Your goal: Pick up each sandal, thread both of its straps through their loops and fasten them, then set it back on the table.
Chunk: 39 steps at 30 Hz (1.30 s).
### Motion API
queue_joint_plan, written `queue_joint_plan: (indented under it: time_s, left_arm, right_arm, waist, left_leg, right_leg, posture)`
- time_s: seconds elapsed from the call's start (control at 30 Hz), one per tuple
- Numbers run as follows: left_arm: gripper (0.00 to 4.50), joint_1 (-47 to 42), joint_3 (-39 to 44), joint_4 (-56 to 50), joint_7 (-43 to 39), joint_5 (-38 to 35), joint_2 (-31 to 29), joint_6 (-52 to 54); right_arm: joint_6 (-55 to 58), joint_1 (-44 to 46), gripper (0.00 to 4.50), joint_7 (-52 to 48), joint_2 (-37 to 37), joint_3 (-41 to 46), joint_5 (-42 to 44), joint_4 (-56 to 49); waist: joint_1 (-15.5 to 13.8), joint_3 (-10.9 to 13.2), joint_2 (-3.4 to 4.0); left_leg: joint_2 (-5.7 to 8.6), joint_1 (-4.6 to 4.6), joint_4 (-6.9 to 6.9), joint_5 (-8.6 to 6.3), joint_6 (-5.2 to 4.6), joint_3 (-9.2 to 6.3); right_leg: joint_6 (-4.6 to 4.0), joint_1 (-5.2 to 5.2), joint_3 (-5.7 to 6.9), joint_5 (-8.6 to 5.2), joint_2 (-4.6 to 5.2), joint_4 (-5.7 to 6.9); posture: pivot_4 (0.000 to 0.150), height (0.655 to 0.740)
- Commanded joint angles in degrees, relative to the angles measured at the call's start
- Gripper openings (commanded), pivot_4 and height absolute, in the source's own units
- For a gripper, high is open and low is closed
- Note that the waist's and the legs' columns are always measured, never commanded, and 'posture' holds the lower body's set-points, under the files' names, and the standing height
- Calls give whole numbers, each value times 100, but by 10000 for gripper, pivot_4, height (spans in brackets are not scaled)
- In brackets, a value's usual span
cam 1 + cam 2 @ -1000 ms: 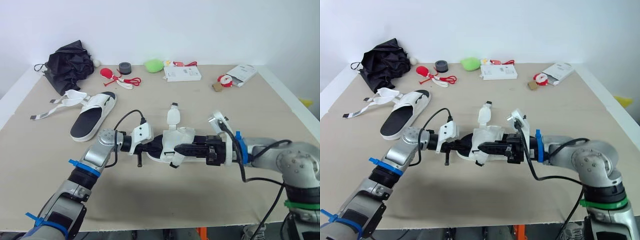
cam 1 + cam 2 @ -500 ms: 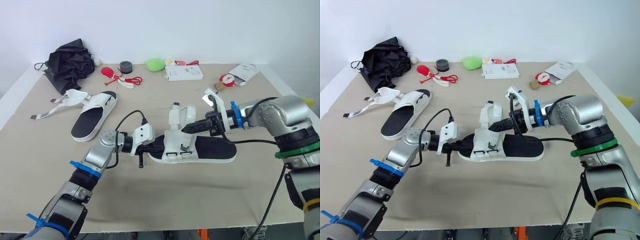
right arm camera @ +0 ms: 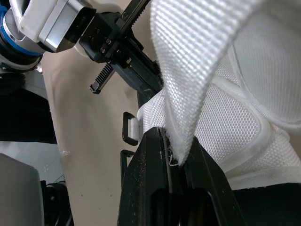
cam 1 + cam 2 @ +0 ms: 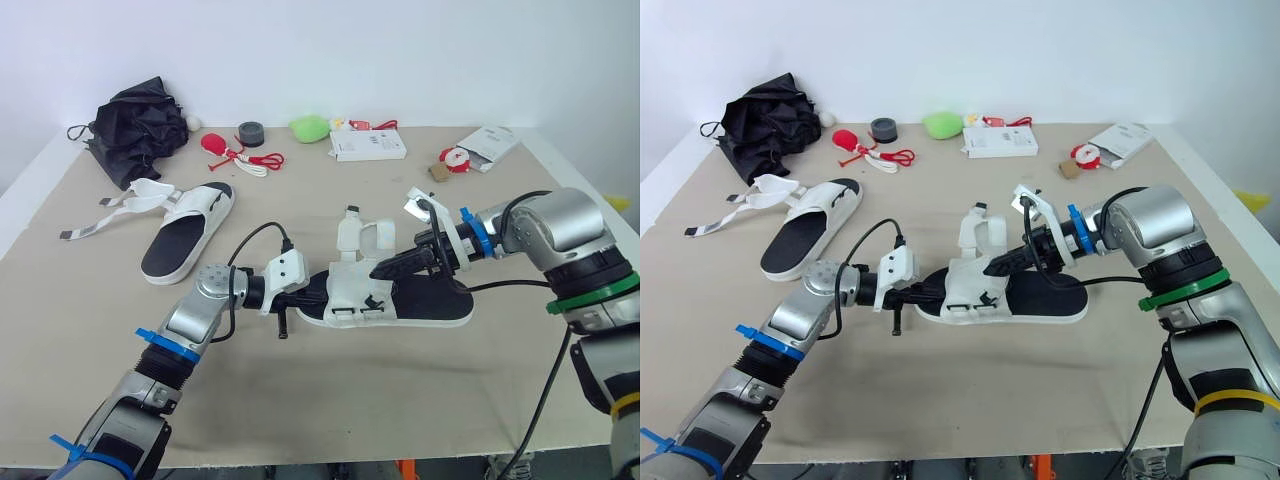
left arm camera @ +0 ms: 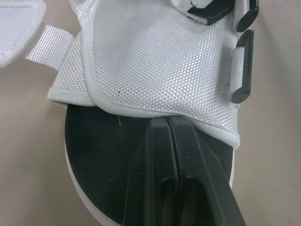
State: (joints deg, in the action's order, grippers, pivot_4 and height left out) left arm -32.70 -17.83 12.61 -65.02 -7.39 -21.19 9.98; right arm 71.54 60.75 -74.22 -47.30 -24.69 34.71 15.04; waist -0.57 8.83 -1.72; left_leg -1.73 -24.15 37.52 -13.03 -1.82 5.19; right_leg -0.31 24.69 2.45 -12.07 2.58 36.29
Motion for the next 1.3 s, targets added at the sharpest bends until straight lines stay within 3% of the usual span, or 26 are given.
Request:
queue_joint_plan:
  time_s: [0.03,0.27,0.53,0.97,1.3]
  left_arm:
    - [0,272,-290,310,5,262,-106,305]
    - [0,250,-300,331,6,247,-97,300]
    - [0,238,-299,339,21,244,-88,304]
    - [0,279,-286,266,17,234,-148,355]
    - [0,279,-310,277,36,232,-104,372]
  right_arm:
    - [271,385,467,-301,89,367,231,69]
    - [472,553,467,-276,315,639,244,333]
    - [51,151,467,-175,286,427,-113,167]
    - [5,227,467,-436,216,141,-520,401]
    - [263,462,467,-754,299,216,-344,321]
  waist:
    - [0,-1,2]
    - [0,-2,2]
    - [1,-3,3]
    - [4,-6,8]
    - [5,-7,9]
  left_leg:
    - [0,-1,0,0,0,0]
    - [0,-2,5,0,0,3]
    - [0,-2,11,0,0,6]
    - [0,-1,21,0,0,5]
    - [0,-1,24,0,0,6]
  right_leg:
    - [-1,2,0,1,0,1]
    - [-10,2,1,8,4,2]
    - [-8,3,-1,9,3,9]
    - [-7,5,-5,9,-2,20]
    - [-9,7,-8,9,-4,26]
  posture:
    - [1500,7400]
    - [1500,7400]
    - [1500,7400]
    - [1500,7400]
    - [1500,7400]
